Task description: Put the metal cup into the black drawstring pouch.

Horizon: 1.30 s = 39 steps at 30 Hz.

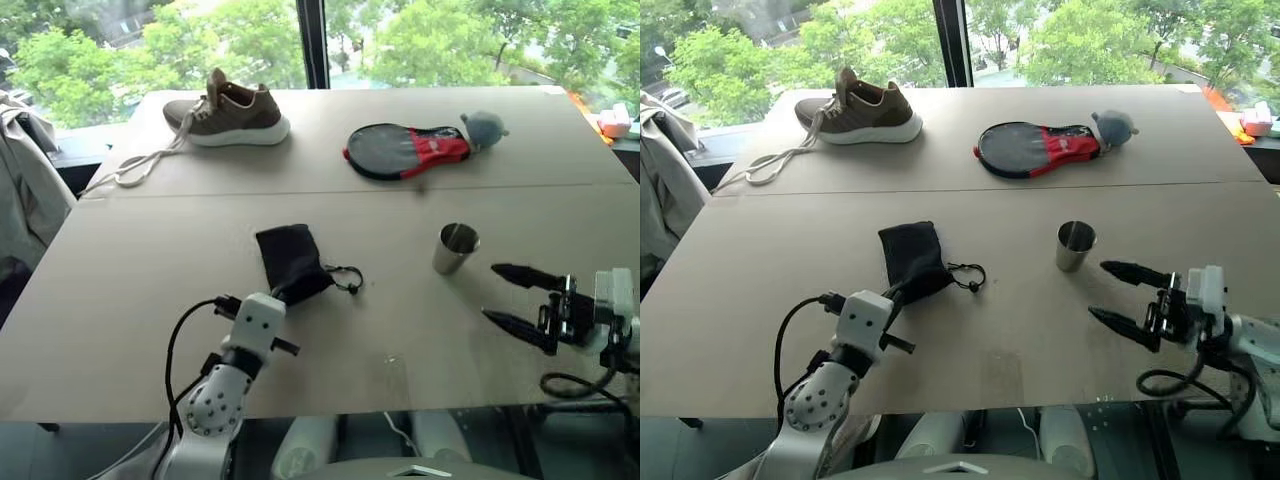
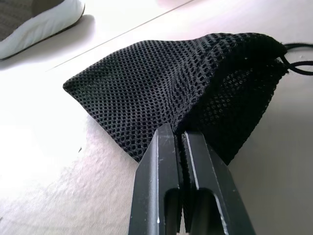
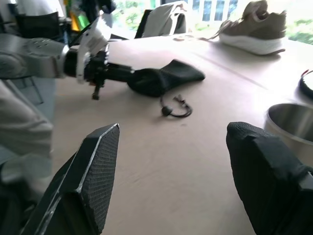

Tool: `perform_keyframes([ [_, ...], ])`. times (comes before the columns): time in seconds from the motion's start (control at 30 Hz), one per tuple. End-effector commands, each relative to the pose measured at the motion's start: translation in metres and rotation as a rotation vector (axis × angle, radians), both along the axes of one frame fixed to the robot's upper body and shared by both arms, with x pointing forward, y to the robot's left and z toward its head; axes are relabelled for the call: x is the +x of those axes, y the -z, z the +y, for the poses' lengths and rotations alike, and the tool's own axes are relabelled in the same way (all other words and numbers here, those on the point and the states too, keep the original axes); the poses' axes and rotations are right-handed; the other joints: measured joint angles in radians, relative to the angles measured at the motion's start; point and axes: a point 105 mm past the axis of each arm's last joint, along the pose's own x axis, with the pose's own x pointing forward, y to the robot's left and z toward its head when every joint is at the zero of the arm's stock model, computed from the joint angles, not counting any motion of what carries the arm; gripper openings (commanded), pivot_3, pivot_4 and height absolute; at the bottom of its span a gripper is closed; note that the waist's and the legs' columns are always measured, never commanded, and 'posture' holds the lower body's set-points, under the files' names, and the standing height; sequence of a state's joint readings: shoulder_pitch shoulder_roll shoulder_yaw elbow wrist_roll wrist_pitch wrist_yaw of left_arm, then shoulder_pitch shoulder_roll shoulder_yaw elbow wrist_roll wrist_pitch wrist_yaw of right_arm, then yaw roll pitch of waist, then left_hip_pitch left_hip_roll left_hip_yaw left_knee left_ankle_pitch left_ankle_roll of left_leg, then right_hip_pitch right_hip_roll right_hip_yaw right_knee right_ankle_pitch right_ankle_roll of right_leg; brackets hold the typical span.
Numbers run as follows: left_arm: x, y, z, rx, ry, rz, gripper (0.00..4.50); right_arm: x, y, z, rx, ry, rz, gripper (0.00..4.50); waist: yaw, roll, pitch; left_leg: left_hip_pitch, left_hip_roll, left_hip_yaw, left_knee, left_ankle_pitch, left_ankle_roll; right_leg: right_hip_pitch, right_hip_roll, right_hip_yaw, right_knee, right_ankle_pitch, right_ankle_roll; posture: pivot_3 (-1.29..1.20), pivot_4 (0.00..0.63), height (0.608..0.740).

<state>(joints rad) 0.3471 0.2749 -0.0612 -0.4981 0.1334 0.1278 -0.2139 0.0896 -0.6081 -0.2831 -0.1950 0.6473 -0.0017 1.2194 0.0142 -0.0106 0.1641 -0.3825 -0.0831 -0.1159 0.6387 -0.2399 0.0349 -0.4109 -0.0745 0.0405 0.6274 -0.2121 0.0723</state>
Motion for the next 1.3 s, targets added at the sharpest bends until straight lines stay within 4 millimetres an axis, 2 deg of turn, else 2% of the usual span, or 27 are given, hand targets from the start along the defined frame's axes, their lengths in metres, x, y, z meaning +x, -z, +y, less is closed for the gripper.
perform_keyframes([
  [0.03,0.007,-0.019,0.005,-0.061,-0.009,-0.038,0.04,0.026,-0.019,-0.003,-0.059,0.166,-0.118,3.54,0.002,0.0,0.0,0.0,0.0,0.0,0.0,0.0,0.0,0.0,0.001,-0.001,0.0,0.0,0.0,0.0,0.15,0.736],
  [0.17,0.017,-0.033,0.004,-0.138,-0.002,-0.052,0.04,0.046,-0.025,0.007,-0.187,0.222,-0.143,3.54,0.004,0.0,0.0,-0.002,-0.001,-0.001,0.0,0.001,0.002,-0.001,0.003,-0.002,0.0,0.003,-0.004,0.0,0.15,0.736],
  [0.33,0.028,-0.045,-0.003,-0.164,0.034,-0.057,0.04,0.052,-0.019,0.031,-0.332,0.123,-0.106,3.54,0.002,0.0,0.0,-0.002,-0.002,-0.001,0.0,0.002,0.003,-0.002,0.003,-0.002,0.0,0.003,-0.004,0.0,0.15,0.736],
  [0.43,0.036,-0.049,-0.01,-0.173,0.064,-0.05,0.04,0.058,-0.006,0.036,-0.432,0.095,-0.07,3.54,0.001,0.0,0.0,-0.002,-0.002,-0.001,0.0,0.002,0.003,-0.002,0.003,-0.002,0.0,0.003,-0.004,0.0,0.15,0.736],
  [0.57,0.046,-0.057,-0.017,-0.164,0.081,-0.058,0.04,0.061,0.02,0.027,-0.627,0.067,-0.023,3.54,0.004,-0.001,0.0,-0.002,-0.002,-0.001,0.001,0.002,0.003,-0.001,0.003,-0.002,0.0,0.003,-0.004,0.0,0.15,0.736],
  [0.63,0.048,-0.061,-0.02,-0.166,0.088,-0.063,0.0,0.062,0.023,0.025,-0.677,0.065,-0.025,2.94,0.002,-0.001,0.0,-0.003,-0.003,-0.001,0.003,0.002,0.003,-0.001,0.003,-0.003,0.0,0.003,-0.004,0.0,0.15,0.736],
  [0.67,0.049,-0.063,-0.021,-0.17,0.093,-0.066,0.0,0.062,0.023,0.023,-0.691,0.068,-0.026,2.78,0.002,-0.001,0.0,-0.003,-0.003,-0.001,0.003,0.002,0.003,-0.001,0.003,-0.003,0.0,0.003,-0.004,0.0,0.15,0.736],
  [0.83,0.058,-0.075,-0.024,-0.233,0.087,-0.069,0.0,0.062,0.016,0.022,-0.675,0.097,-0.033,0.63,0.001,-0.001,0.0,-0.003,-0.002,-0.001,0.003,0.002,0.003,-0.001,0.003,-0.002,0.0,0.003,-0.004,0.0,0.15,0.736],
  [0.9,0.062,-0.079,-0.026,-0.263,0.09,-0.062,0.0,0.063,0.01,0.023,-0.644,0.115,-0.042,0.02,0.002,-0.001,0.0,-0.003,-0.002,-0.002,0.003,0.002,0.003,-0.001,0.003,-0.003,0.0,0.003,-0.004,0.0,0.15,0.736],
  [1.0,0.071,-0.084,-0.029,-0.308,0.096,-0.04,0.0,0.066,0.002,0.026,-0.609,0.14,-0.065,0.02,0.001,-0.001,0.0,-0.003,-0.002,-0.002,0.004,0.002,0.003,-0.001,0.003,-0.003,0.0,0.004,-0.004,0.0,0.15,0.736],
  [1.07,0.078,-0.085,-0.033,-0.336,0.097,-0.013,0.0,0.069,-0.012,0.039,-0.563,0.141,-0.109,0.02,0.001,-0.001,0.0,-0.003,-0.002,-0.002,0.004,0.002,0.003,-0.001,0.004,-0.003,0.0,0.004,-0.003,0.0,0.15,0.736],
  [1.2,0.092,-0.086,-0.041,-0.407,0.088,0.056,0.0,0.063,-0.044,0.084,-0.429,0.052,-0.214,0.02,-0.003,-0.001,0.0,-0.003,-0.002,-0.002,0.005,0.003,0.003,-0.001,0.004,-0.002,0.001,0.004,-0.003,0.0,0.15,0.736],
  [1.3,0.1,-0.091,-0.052,-0.471,0.095,0.098,0.0,0.054,-0.055,0.118,-0.387,-0.039,-0.263,0.02,-0.001,-0.002,0.0,-0.003,-0.002,-0.003,0.005,0.005,-0.001,-0.001,0.004,-0.003,0.001,0.004,-0.003,0.0,0.15,0.736],
])
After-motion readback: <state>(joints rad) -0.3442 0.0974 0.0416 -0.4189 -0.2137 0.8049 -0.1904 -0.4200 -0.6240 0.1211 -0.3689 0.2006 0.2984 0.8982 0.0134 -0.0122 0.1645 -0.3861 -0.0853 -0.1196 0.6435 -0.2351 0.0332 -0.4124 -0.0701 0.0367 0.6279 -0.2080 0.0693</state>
